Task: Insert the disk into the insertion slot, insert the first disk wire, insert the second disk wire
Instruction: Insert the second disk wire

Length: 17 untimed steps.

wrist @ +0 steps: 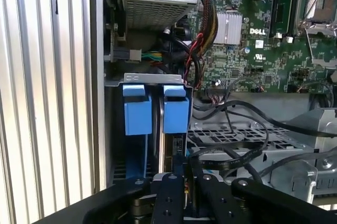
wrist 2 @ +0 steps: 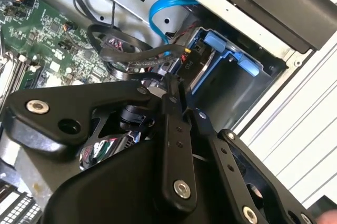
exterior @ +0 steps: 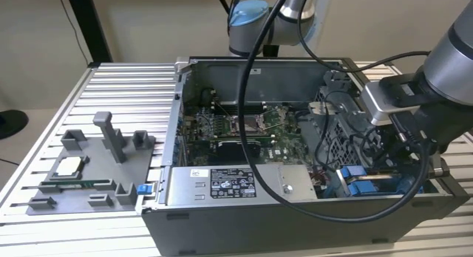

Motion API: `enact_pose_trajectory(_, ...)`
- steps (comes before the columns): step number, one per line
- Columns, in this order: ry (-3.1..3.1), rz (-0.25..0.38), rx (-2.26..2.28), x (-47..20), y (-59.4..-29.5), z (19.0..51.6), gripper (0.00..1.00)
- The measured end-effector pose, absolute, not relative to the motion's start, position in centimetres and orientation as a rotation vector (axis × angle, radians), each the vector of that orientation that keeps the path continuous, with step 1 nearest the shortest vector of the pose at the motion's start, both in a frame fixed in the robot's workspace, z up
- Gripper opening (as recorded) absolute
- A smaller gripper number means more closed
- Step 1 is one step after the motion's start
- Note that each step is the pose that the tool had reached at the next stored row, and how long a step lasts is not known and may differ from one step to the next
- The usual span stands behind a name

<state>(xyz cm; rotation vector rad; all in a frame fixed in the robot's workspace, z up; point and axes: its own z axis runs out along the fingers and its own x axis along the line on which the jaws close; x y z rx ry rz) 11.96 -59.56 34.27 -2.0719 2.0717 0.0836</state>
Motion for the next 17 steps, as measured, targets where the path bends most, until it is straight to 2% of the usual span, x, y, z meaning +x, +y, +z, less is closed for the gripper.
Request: enact_pose_trajectory(17,2.064,0.076,-2.072,11.96,-59.62,33.95,0.00)
